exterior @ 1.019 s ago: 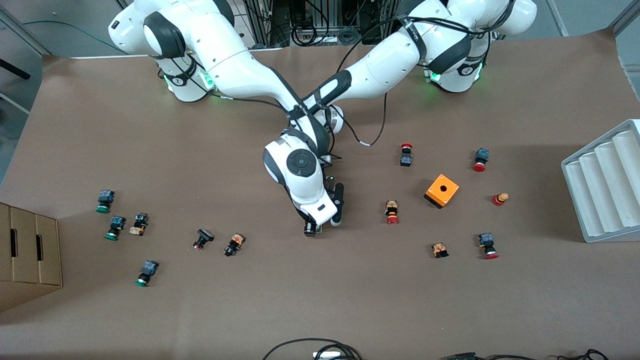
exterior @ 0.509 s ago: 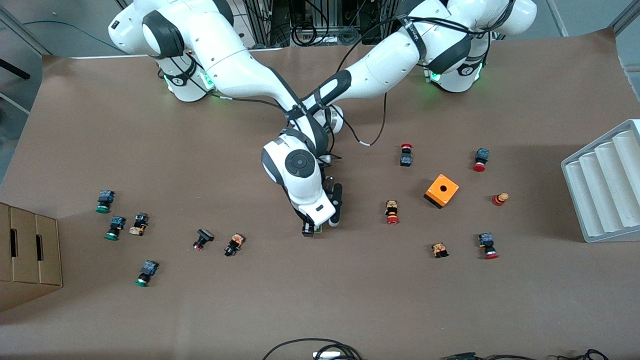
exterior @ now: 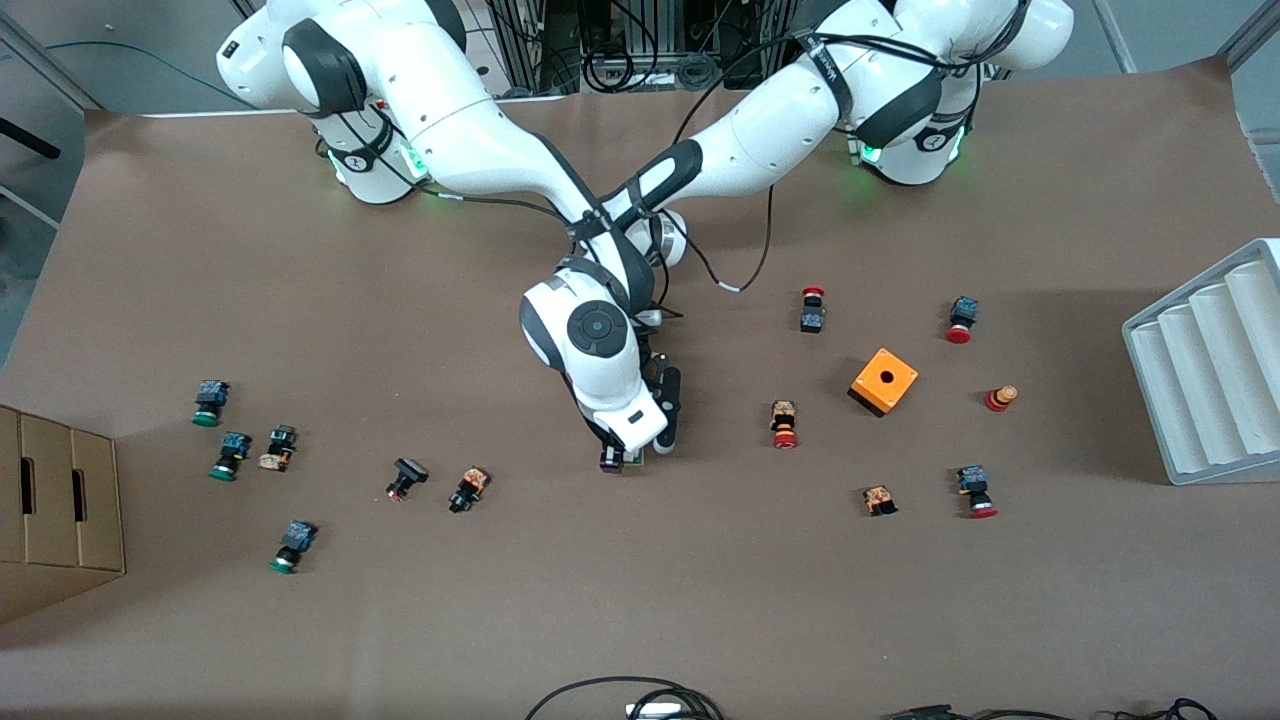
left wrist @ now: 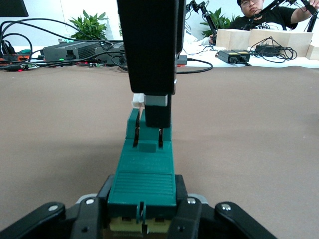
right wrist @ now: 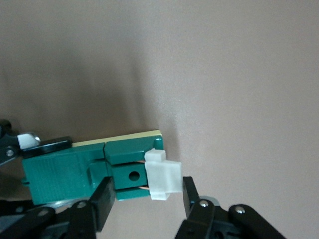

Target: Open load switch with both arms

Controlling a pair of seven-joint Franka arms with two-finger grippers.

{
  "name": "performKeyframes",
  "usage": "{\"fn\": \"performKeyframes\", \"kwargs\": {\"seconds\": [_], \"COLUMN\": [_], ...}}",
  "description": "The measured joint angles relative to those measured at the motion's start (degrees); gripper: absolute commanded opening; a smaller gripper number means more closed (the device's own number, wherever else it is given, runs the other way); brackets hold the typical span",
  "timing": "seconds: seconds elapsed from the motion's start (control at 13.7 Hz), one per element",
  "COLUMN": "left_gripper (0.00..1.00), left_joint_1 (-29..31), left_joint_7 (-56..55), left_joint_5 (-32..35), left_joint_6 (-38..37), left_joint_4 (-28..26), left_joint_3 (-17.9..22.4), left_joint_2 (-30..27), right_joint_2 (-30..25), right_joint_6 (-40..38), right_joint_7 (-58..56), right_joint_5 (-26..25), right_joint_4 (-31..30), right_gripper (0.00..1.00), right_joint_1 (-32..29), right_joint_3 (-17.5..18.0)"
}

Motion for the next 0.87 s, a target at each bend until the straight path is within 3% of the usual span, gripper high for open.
{"fn": "performKeyframes", "kwargs": {"seconds": [0.87], "left_gripper": [0.39], "left_joint_1": [0.0], "left_joint_7": [-0.1], "left_joint_5": [0.0], "left_joint_6": [0.0], "left_joint_4": [0.0], "left_joint_3": [0.0], "left_joint_2": [0.0], "right_joint_2": [-0.2], "right_joint_6": [-0.3], "right_joint_7": [0.0], "right_joint_5": [0.0], "right_joint_4": [-0.2], "right_gripper": [0.62], "right_joint_1": [0.0], "right_joint_3": [-0.9]}}
